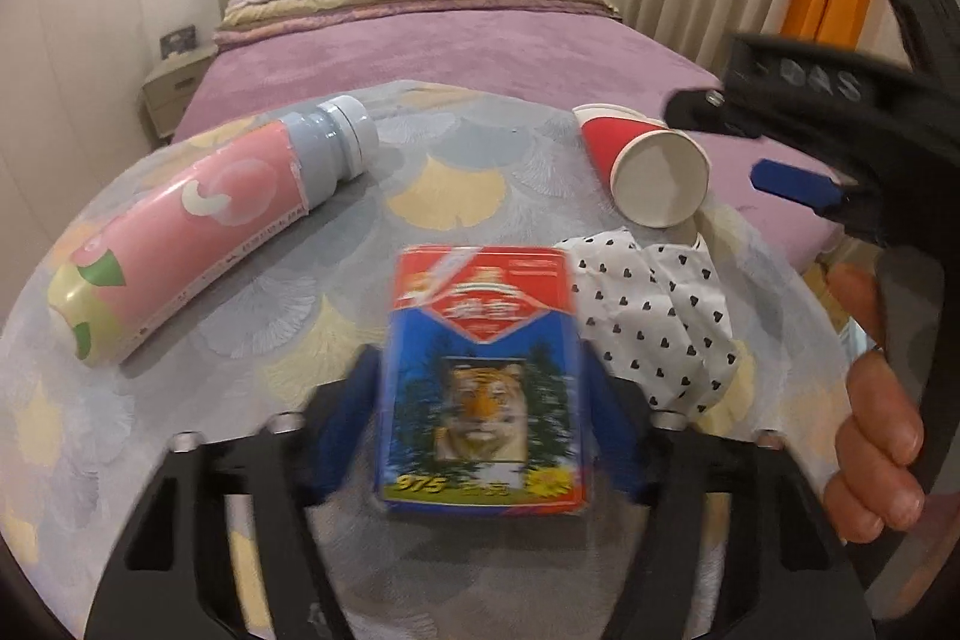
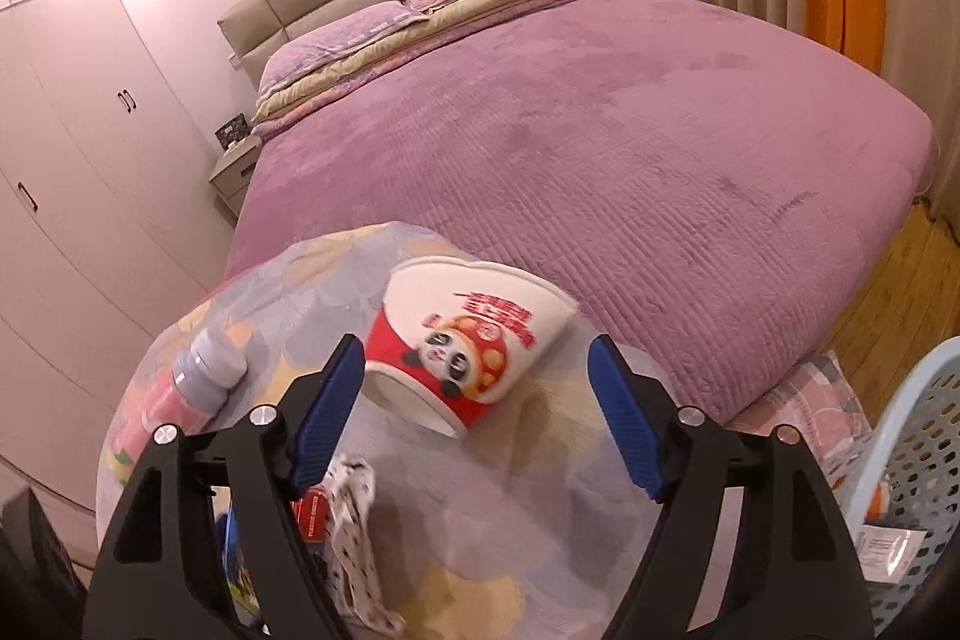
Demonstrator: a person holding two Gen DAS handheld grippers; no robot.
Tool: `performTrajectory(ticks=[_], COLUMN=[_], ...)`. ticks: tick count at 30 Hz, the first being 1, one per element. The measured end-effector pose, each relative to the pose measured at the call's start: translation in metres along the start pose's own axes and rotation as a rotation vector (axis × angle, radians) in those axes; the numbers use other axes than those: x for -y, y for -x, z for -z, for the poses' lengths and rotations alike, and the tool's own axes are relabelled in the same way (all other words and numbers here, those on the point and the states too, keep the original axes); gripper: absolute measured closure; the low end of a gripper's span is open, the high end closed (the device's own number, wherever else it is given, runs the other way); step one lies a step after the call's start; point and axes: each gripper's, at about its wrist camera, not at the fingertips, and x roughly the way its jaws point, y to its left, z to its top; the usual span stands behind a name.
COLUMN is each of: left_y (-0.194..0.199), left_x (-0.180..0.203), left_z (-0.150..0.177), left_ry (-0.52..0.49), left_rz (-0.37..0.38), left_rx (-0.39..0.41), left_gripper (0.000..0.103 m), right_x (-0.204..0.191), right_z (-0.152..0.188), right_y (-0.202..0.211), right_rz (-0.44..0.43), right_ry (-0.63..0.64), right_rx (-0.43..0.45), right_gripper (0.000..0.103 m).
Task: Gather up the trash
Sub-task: 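Grasp the tiger-print card box with the left tool while the right tool grasps the red-white paper cup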
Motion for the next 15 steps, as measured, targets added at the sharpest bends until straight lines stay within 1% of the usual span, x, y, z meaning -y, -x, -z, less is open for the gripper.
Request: performTrajectory(ticks=[3, 4, 7, 8, 11, 15], left_y=[0.005, 0.007, 0.015, 0.018, 0.022, 0.022], left_x=[-0.008, -0.012, -0.026, -0.031, -0.036, -0.038], left_z=[0.002, 0.002, 0.003, 0.002, 0.002, 0.001], left_ry=[0.046, 0.065, 0.100, 0.116, 0.147, 0.140], left_rz=[0.031, 0.025, -0.034, -0.040, -0.039, -0.038], left_rx=[0.005, 0.012, 0.050, 0.064, 0.079, 0.080], left_gripper=[0.045, 0.045, 0.045, 0.045, 0.045, 0.045], right_x=[-0.006, -0.005, -0.008, -0.009, -0.013, -0.021], right_z=[-0.002, -0.003, -0.004, -0.004, 0.000, 0.006], right_y=[-0.011, -0.013, -0.029, -0.032, -0.039, -0.041], right_rz=[0.010, 0.013, 0.010, 0.011, 0.040, 0.072], right_ry=[-0.006, -0.008, -0.040, -0.043, -0.024, 0.016], right_rx=[-0.014, -0.018, -0.056, -0.062, -0.066, -0.045], right_gripper=[0.027, 0.027, 0.027, 0.027, 0.027, 0.031])
